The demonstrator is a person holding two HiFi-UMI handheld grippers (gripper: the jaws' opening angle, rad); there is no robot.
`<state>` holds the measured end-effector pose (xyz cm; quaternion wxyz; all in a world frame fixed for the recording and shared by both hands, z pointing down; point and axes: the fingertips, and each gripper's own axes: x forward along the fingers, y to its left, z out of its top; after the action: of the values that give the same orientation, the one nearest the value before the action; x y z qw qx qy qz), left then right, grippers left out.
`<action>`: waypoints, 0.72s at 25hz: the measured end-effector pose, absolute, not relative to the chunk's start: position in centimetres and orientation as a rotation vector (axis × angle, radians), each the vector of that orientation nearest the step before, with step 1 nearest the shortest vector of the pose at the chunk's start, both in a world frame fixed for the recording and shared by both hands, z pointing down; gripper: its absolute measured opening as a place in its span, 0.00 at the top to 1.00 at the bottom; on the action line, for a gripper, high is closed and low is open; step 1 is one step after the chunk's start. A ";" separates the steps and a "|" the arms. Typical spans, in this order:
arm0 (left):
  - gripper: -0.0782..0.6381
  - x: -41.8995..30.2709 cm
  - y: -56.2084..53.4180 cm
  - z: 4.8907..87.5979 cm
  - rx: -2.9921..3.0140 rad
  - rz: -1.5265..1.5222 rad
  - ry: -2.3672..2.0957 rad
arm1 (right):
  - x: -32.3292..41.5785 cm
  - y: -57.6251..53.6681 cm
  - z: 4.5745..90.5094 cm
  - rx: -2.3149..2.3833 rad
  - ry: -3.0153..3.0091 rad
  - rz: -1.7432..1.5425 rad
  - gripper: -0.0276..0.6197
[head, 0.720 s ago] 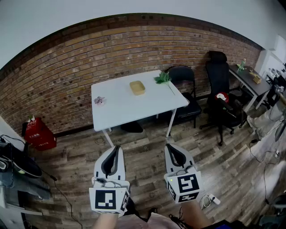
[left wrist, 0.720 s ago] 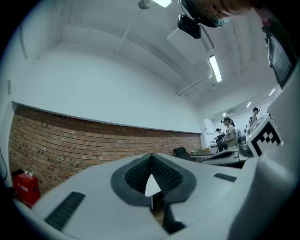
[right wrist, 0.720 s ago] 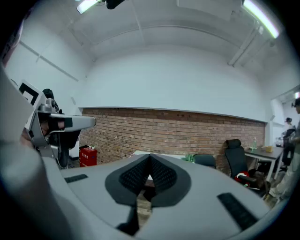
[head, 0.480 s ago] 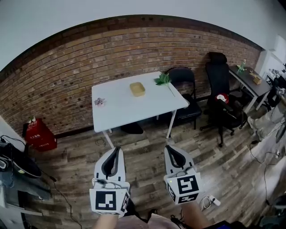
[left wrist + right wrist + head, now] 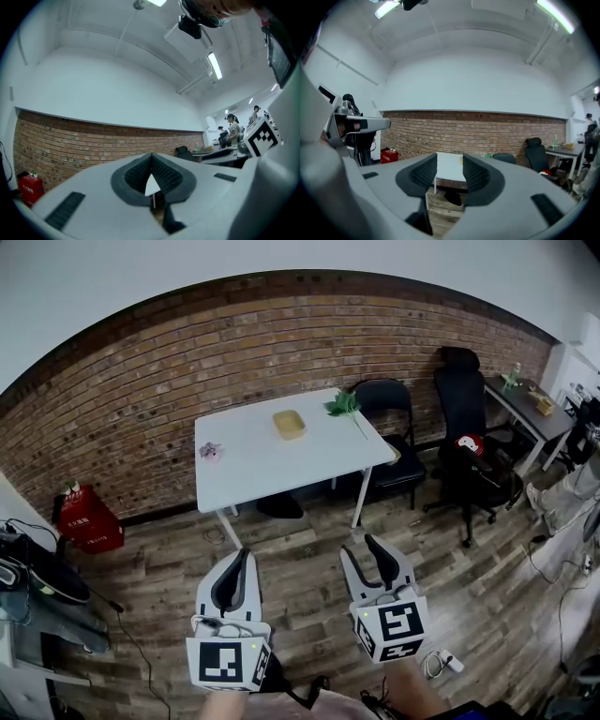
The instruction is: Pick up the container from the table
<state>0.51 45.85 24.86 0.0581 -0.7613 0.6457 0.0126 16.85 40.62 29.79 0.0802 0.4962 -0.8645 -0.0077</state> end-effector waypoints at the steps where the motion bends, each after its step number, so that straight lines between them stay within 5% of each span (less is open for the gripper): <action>1: 0.88 0.6 45.9 25.0 -2.304 0.034 1.962 | 17.0 40.5 29.9 1.479 -2.586 -0.024 0.68; 18: 0.88 -3.9 32.9 29.5 -2.375 -0.019 1.988 | 14.7 27.9 34.0 1.517 -2.498 0.032 0.71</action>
<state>-3.88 32.91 29.48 0.0222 -0.7666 0.6417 -0.0063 14.70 27.87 34.02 0.1092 0.5159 -0.8496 0.0107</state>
